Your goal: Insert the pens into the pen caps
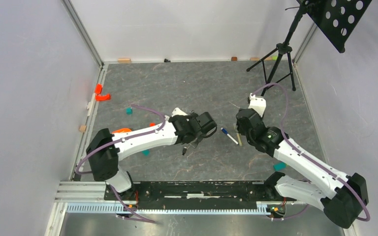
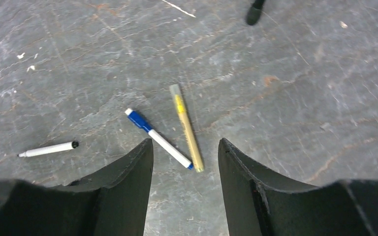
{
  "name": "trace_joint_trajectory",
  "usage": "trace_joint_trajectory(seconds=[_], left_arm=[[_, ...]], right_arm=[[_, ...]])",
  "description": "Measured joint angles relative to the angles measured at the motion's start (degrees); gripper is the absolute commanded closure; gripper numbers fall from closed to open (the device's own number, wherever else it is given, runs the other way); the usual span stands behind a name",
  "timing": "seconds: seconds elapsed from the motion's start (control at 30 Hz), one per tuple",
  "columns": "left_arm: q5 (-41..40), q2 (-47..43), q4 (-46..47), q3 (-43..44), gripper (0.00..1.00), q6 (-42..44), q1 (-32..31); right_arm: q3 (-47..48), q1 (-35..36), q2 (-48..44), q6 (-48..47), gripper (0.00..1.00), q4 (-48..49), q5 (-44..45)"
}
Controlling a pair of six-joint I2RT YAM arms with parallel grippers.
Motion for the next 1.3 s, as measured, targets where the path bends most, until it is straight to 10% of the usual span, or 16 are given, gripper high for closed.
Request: trace_joint_trajectory(seconds=[0.97, 1.3], left_arm=[[5.4, 21.05, -2.71, 6.88, 0.41, -8.15, 7.52], [6.78, 26.62, -7.45, 14.05, 0.46, 6.16, 8.59]], right_arm=[[0.42, -1.88, -7.23, 5.77, 0.48, -9.46, 5.27], [0.39, -1.88, -7.85, 4.72, 0.47, -9.86, 5.14]])
